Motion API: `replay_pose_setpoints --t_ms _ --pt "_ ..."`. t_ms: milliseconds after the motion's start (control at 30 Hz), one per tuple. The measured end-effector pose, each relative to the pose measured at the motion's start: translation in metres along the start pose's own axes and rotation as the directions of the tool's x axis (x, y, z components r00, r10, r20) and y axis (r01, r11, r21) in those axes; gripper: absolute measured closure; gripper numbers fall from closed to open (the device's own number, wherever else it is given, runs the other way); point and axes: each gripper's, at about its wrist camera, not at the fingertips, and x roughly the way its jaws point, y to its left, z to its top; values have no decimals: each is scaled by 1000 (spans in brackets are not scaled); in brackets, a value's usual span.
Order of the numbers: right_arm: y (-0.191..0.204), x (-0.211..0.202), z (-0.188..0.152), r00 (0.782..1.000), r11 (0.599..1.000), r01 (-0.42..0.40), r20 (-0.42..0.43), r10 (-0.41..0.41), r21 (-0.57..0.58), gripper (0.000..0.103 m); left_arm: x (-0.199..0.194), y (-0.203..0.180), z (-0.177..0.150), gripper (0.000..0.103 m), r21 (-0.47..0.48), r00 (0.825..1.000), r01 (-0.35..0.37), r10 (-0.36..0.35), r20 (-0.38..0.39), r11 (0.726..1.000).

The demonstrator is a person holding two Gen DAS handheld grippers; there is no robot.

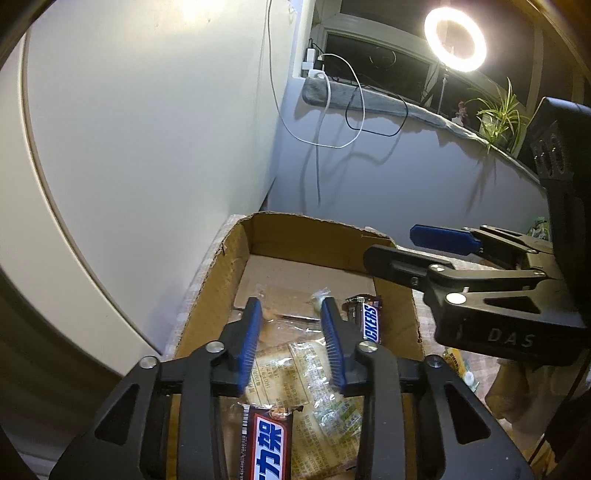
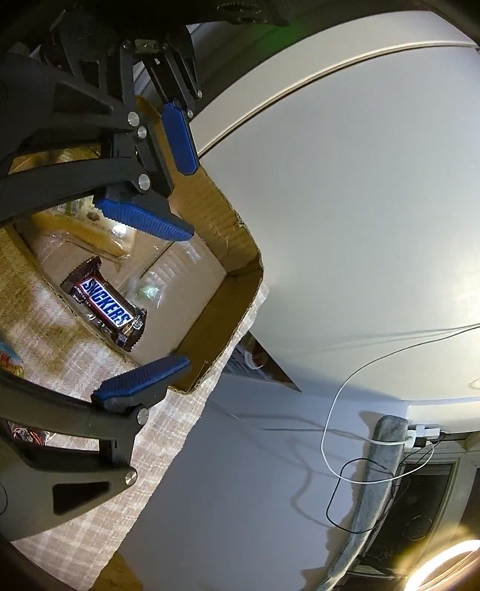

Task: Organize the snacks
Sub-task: 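Open both tools to drop the pink and green candies into the box, then withdraw both tools from the box back over the candies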

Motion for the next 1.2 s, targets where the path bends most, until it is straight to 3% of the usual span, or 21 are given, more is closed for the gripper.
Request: replay_pose_setpoints --t_ms 67,200,333,767,1200 --pt "0 -2 1 1000 1000 5 4 -5 3 34 -1 1 0 58 -2 1000 -4 4 4 1000" --pt "-1 -9 1 999 1000 26 30 -26 2 9 -3 0 -2 56 1 1000 -8 8 8 1000" --pt "-2 -18 2 998 999 35 44 -36 8 1 -7 -1 -4 45 0 1000 -1 1 12 1000" --pt "-17 -58 -10 996 998 60 62 -61 22 0 -25 -22 -10 41 11 999 43 -43 29 999" --pt "-70 -125 -53 990 990 120 63 -125 77 0 -37 -75 -25 41 60 989 146 -148 30 987"
